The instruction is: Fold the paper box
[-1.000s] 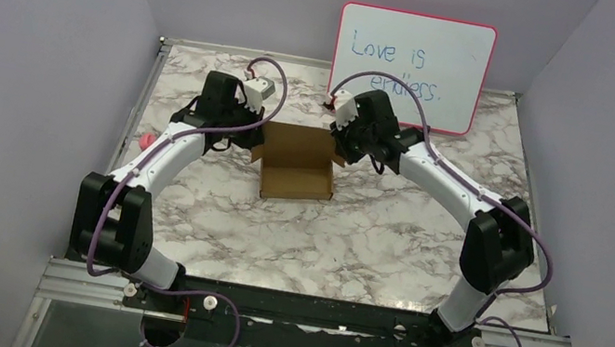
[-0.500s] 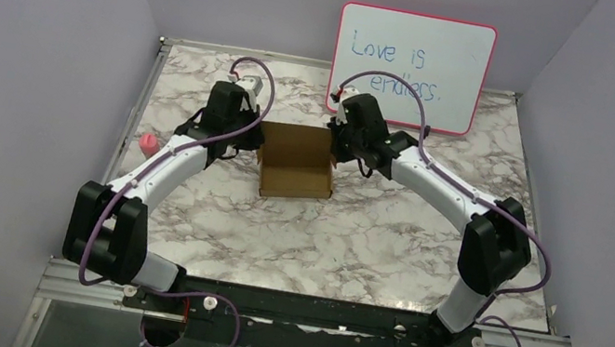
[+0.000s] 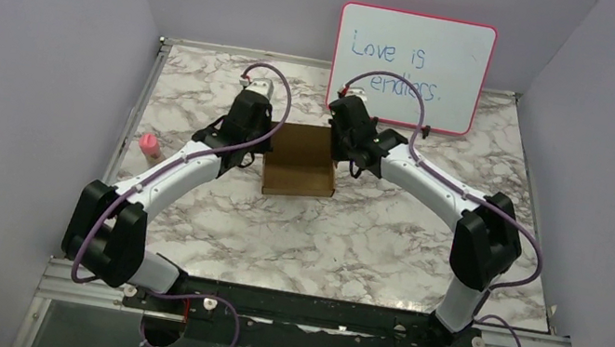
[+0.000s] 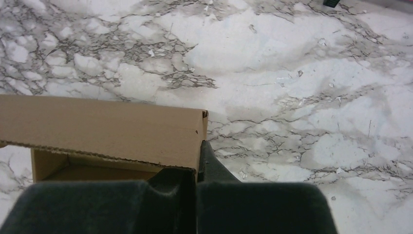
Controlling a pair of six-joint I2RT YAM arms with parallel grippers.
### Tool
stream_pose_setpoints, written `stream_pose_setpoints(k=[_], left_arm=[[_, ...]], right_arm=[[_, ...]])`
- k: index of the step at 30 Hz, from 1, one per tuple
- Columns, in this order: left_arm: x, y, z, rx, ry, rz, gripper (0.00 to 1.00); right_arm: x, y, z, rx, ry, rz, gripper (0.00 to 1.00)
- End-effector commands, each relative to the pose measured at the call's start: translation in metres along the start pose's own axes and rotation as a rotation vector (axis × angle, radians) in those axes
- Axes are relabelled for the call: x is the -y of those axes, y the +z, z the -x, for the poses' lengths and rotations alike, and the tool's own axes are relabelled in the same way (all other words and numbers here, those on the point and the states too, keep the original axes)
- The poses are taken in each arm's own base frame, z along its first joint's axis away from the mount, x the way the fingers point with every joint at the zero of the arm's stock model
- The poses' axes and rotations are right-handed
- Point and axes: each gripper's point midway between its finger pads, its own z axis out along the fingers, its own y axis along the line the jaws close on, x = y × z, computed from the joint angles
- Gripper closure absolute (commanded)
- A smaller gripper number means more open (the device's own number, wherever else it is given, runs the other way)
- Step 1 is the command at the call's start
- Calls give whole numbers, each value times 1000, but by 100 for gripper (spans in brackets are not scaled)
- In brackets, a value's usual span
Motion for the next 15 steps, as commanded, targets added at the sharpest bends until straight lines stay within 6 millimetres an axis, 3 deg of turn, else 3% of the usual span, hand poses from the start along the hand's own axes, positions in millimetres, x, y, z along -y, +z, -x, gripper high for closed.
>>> stream_pose_setpoints(k=[1,15], left_arm=[[0,-2,28,103,11,98,98],[-1,6,30,140,17,224,97]], right_arm=[[13,5,-4,-5,46,-118,99],[22,5,-3,11,108,-232,99]])
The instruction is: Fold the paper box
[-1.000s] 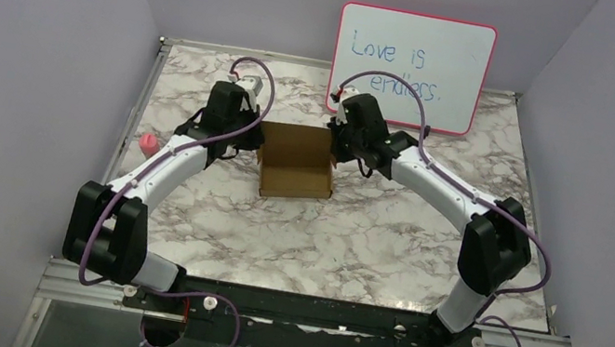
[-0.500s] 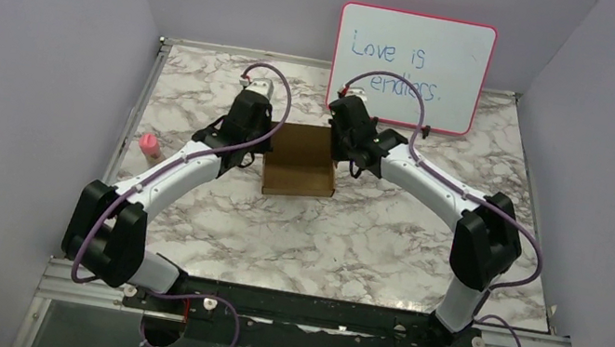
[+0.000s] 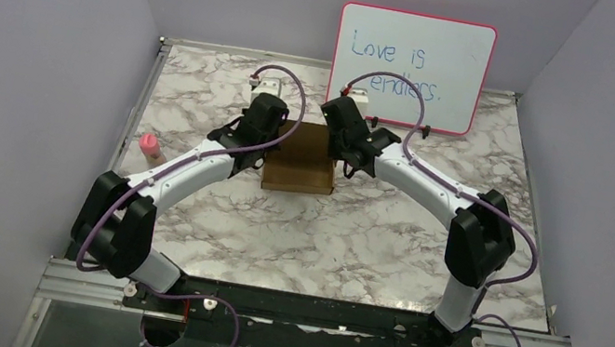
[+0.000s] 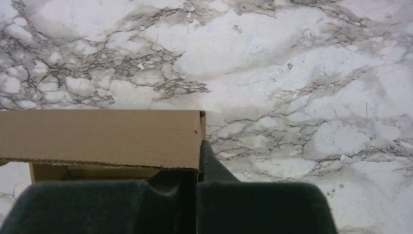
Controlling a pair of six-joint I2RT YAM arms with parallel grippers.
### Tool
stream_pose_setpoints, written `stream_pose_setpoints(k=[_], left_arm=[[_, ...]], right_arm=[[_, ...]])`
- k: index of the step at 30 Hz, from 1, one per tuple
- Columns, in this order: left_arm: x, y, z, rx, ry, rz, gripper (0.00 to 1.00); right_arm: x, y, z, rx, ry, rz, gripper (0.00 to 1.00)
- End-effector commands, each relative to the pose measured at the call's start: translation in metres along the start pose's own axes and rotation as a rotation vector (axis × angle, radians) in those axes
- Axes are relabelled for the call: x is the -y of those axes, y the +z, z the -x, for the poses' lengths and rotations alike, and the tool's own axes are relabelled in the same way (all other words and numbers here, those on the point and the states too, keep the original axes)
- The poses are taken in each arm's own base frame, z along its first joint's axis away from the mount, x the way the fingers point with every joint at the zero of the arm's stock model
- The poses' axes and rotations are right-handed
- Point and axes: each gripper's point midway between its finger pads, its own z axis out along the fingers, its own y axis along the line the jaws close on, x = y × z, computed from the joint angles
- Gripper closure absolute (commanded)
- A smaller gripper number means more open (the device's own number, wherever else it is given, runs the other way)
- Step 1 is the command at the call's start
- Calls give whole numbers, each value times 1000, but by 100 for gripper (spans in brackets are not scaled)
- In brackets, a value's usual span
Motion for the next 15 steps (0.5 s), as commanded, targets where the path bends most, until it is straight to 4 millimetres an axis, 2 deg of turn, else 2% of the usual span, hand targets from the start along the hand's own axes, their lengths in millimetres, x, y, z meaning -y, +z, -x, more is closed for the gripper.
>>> stream_pose_setpoints(k=[1,9,11,15], left_arm=[[-2,2,25,72,-49,72,97],[-2,4,25,92,-41,118,93],[-4,2,25,97,-35,120,89],[-6,-5,29,115,-30,87,71]], right_arm=[[16,2,-3,-6,32,-131,99],[17,2,2,19,66,-142,99],[15,0,4,31,53,-122,96],[12,-4,9,47,27,-85,88]])
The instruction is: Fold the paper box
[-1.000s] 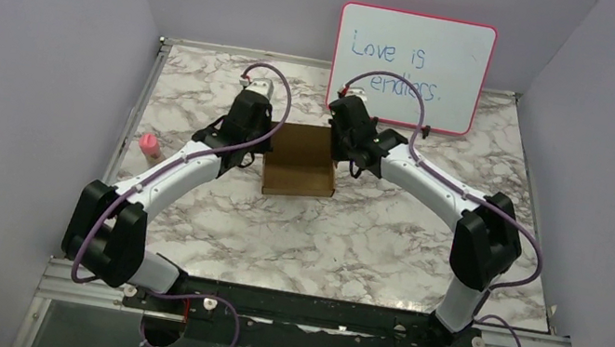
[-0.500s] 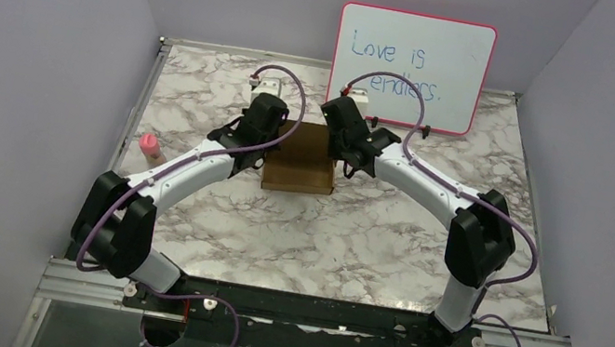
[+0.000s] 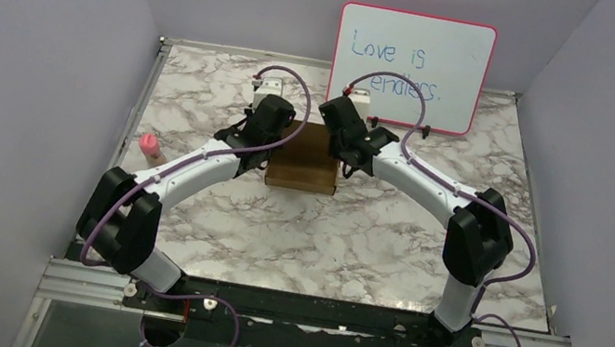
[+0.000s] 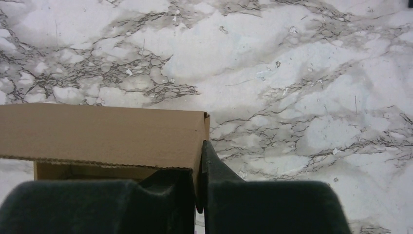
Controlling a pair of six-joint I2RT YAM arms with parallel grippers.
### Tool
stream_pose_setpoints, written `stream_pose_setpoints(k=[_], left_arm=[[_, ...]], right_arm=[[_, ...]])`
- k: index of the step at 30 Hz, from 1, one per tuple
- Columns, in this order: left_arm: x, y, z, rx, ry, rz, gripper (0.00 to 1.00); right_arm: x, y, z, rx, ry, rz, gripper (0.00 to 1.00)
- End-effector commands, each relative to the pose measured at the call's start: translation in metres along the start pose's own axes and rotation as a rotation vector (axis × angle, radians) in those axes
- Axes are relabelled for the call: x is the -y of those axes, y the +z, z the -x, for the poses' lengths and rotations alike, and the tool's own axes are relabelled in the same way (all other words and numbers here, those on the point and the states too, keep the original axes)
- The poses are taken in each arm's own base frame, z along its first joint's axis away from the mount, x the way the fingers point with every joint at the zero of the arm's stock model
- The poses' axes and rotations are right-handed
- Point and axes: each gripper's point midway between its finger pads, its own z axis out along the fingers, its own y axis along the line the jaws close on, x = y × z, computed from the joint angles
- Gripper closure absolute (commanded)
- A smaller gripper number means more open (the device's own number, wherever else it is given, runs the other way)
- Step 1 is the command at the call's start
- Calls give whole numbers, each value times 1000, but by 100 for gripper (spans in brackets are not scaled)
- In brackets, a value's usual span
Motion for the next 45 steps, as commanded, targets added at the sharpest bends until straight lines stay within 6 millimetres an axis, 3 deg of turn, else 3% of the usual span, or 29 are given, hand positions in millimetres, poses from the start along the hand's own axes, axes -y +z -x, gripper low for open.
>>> stream_pose_setpoints(k=[1,3,5,16,21,26,31,35,45], left_arm=[[-10,-11,27,82,-23,1,66],[-14,-14,30,84,-24,-17,58],[-19,-18,34,85,-31,-34,52],[-48,-39,60,110,5,-254,28],[-46,-39,65,100,49,-416,27],[-49,-29,62,69,36,-611,29],[-45,-15,55,48,62,-731,34],[-42,-3,47,12,116,-794,36],[-29,15,44,37,209,-932,45]], right_arm=[[7,-6,8,42,-33,-6,85],[6,-8,9,45,-47,23,82],[6,-12,11,54,-54,54,70],[20,-50,39,173,-153,188,30],[21,-65,45,265,-252,336,25],[34,-61,42,289,-235,422,23],[28,-52,23,312,-255,512,25],[30,-35,6,306,-253,523,33],[26,-16,-1,332,-265,550,50]])
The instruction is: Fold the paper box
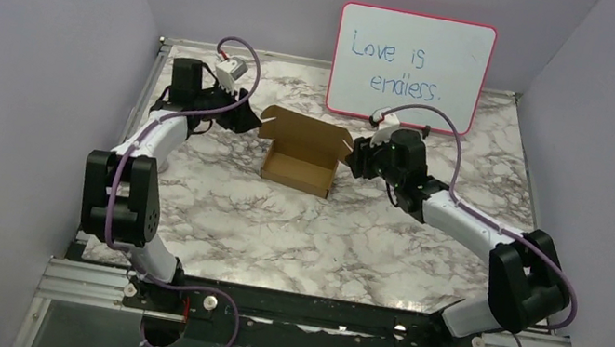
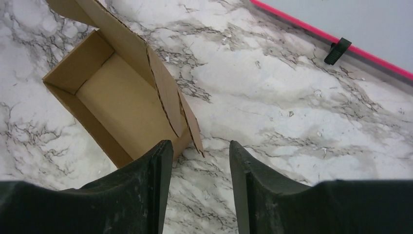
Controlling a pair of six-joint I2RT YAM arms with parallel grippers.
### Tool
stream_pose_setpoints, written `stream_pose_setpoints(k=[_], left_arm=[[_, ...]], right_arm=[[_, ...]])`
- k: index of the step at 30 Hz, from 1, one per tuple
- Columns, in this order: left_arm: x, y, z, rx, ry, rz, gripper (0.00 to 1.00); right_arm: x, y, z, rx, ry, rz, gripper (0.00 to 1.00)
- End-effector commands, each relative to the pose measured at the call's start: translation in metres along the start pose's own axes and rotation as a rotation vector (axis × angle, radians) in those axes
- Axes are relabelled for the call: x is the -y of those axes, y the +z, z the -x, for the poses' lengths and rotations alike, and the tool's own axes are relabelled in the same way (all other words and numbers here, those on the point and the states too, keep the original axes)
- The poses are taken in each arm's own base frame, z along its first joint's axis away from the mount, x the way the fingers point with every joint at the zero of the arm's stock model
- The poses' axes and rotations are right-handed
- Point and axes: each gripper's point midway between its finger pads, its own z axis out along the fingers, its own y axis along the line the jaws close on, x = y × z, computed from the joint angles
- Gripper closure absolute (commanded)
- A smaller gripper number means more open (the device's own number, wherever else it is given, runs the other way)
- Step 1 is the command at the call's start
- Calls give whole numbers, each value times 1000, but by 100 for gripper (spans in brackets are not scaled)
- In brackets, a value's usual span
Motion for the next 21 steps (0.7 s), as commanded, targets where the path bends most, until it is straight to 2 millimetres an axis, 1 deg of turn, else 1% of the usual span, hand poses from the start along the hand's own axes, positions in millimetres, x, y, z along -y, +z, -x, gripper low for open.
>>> stream_pose_setpoints(k=[1,4,9,12,15,17,21], left_arm=[[10,9,17,47,84,-148,47],[12,15,12,39,75,-191,50],[18,20,6,31,68,-250,54],[17,23,4,26,67,-252,58],[18,26,2,21,63,-264,62],[18,27,0,16,59,-272,66],[21,29,-3,9,49,-285,79]], right_arm=[[-5,8,16,82,-28,49,52],[-6,10,18,87,-35,56,60],[-8,14,14,74,-39,72,71],[-10,15,13,69,-43,83,79],[-10,15,12,65,-44,85,84],[-10,15,12,65,-44,87,86],[-12,15,13,65,-45,97,90]])
